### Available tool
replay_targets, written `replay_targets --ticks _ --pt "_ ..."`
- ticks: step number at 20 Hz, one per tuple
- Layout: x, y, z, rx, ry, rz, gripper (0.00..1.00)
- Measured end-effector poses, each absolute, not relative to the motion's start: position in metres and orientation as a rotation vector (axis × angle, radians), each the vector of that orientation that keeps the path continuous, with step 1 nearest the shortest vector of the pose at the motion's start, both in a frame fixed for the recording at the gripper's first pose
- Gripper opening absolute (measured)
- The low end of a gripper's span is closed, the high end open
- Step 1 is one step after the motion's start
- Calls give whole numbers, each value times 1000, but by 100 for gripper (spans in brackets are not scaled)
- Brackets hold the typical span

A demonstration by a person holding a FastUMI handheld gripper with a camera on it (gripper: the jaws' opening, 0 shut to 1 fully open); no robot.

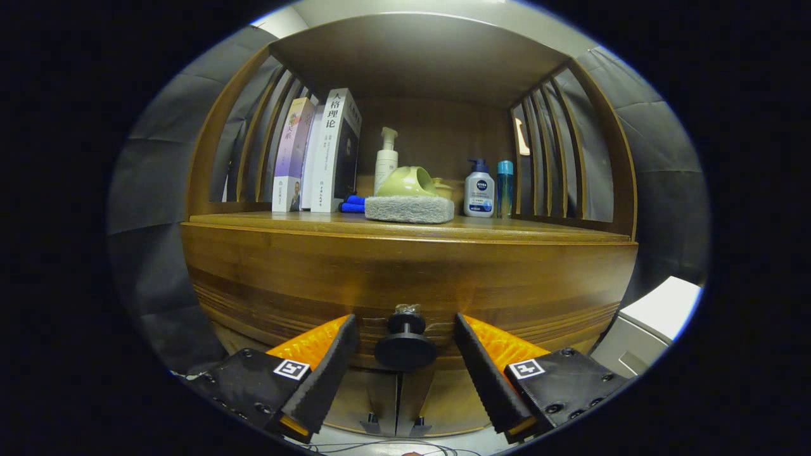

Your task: Pull open the drawer, take out the items inside it, and place them on the countertop above the cabinet.

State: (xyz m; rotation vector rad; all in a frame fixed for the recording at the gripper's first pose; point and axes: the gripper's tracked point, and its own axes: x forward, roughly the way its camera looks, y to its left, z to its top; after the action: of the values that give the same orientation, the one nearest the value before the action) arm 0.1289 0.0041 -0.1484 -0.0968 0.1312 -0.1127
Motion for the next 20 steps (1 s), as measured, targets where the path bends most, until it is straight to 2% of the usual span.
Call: replay_targets --ticks 7,15,20 --pt "111 6 -130 -47 149 -53 99" --pt "33 3 -29 -58 -26 -36 99" --pt "-10 10 3 -48 -49 -19 99"
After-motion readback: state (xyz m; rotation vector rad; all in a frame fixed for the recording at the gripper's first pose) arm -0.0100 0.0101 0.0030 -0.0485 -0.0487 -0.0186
